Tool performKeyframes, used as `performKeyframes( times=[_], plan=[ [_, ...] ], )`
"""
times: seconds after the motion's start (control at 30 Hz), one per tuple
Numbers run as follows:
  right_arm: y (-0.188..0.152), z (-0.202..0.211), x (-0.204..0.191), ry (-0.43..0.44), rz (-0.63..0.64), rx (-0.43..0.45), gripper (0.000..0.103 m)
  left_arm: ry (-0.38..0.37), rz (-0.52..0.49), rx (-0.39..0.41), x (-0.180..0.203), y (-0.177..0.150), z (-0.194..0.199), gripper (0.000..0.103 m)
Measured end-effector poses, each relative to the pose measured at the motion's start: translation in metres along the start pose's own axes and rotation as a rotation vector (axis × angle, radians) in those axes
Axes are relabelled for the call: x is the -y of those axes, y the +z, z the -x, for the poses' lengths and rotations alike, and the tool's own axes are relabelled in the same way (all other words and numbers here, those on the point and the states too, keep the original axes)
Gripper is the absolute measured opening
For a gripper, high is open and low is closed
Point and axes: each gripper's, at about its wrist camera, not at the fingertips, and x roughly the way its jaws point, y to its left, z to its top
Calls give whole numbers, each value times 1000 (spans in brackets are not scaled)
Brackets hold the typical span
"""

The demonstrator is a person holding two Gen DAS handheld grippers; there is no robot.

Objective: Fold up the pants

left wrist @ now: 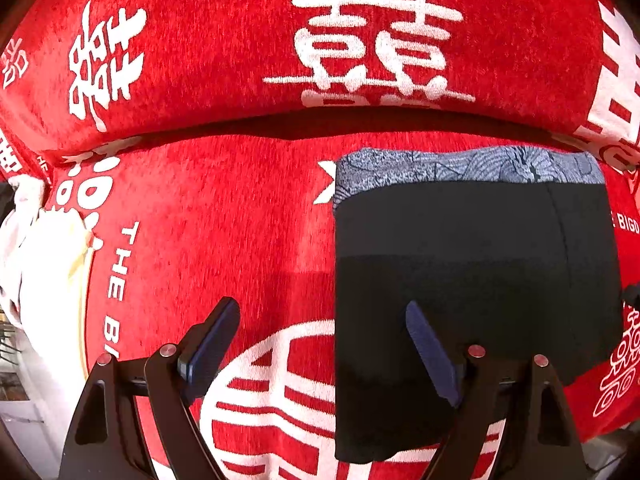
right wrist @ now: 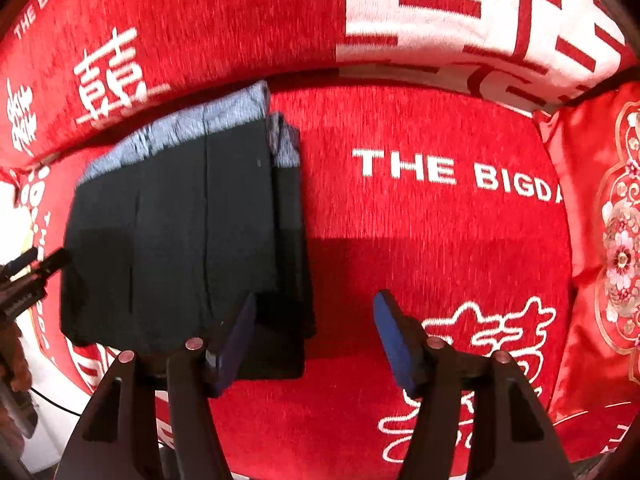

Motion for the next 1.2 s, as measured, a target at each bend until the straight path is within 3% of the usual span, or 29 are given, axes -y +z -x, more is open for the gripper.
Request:
performKeyframes(
  times=[0.07,0.13,0.17,0.2,0.3,0.43,0.5,0.53,0.67,0.8,0.87,1.2],
  plan=[
    [4,5,0,19,-4,31,65,-17,30,-10,-3,5,-2,86],
    [10,12,-3,50,5,75,47,-34,70,-8,-6,13,-4,86],
    [10,12,-6,85,14,126,30,-36,82,-3,-7,18,-5,86],
    [10,10,-8,94,22,130,28,-35,88,2,-6,22,-7,86],
    [13,-4,-17,128,35,123,28,-18,103,1,-4,33,-18,86],
    [18,-29,-26,143,38,83,28,4,69,-58,3,38,-44,87],
    [21,-41,-26,130,33,59,29,70,15,-20,10,37,-45,101],
    [22,-47,-25,110,33,53,32,91,-14,-4,13,36,-45,101],
    [23,-53,-12,163,-33,39,34,48,6,-17,5,37,-45,101],
    [15,-48,-10,150,-26,29,46,-3,60,-40,-6,35,-47,101],
    [8,-46,-9,133,-28,19,52,0,60,-37,-5,33,-46,101],
    [-13,-40,3,148,-89,-1,59,11,47,-36,-3,31,-41,101]
  ],
)
